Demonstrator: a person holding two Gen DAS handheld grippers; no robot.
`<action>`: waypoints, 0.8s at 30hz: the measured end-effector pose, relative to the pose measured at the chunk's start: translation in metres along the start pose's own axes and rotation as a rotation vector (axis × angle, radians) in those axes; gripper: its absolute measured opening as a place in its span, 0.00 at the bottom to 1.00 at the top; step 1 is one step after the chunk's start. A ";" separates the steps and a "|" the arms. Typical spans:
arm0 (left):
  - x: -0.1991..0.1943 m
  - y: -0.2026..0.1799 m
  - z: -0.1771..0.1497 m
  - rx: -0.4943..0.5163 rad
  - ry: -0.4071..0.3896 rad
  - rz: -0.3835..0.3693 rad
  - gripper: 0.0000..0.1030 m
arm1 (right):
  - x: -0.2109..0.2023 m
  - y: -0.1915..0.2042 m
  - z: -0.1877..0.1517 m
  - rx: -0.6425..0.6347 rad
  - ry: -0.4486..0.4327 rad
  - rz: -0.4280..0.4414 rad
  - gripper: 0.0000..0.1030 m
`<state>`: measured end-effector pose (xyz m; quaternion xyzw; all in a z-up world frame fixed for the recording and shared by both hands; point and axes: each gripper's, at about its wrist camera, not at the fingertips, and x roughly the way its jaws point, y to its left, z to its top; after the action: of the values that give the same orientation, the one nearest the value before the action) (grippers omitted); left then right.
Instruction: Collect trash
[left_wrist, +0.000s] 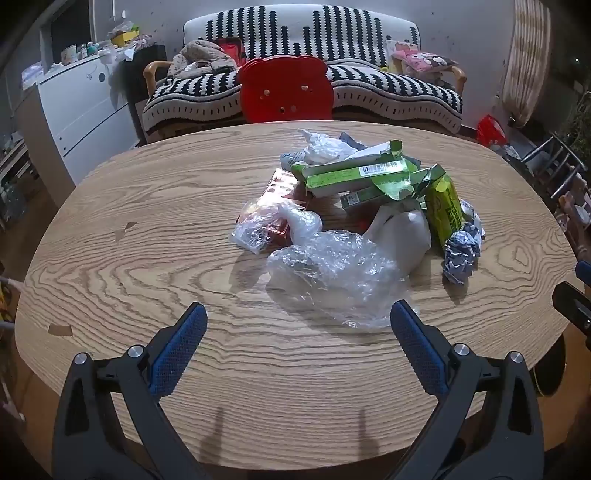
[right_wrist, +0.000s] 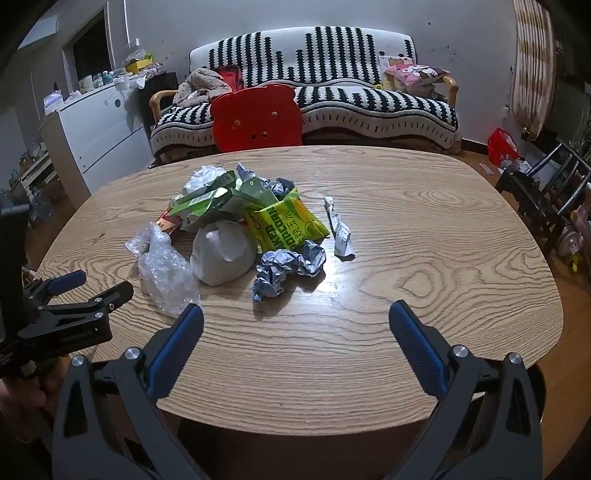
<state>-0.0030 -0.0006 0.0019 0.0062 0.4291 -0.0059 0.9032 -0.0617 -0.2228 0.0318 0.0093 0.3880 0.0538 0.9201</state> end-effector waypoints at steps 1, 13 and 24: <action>0.000 0.000 0.000 0.000 -0.002 0.000 0.94 | 0.000 0.000 0.000 -0.001 0.001 0.003 0.94; 0.001 0.000 -0.002 -0.002 0.001 -0.001 0.94 | -0.001 0.000 0.000 -0.003 0.002 0.006 0.94; 0.003 0.001 -0.002 0.001 0.005 -0.003 0.94 | -0.001 0.001 0.000 -0.003 0.004 0.008 0.94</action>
<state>-0.0027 0.0002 -0.0012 0.0059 0.4315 -0.0075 0.9021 -0.0625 -0.2218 0.0326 0.0092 0.3895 0.0581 0.9191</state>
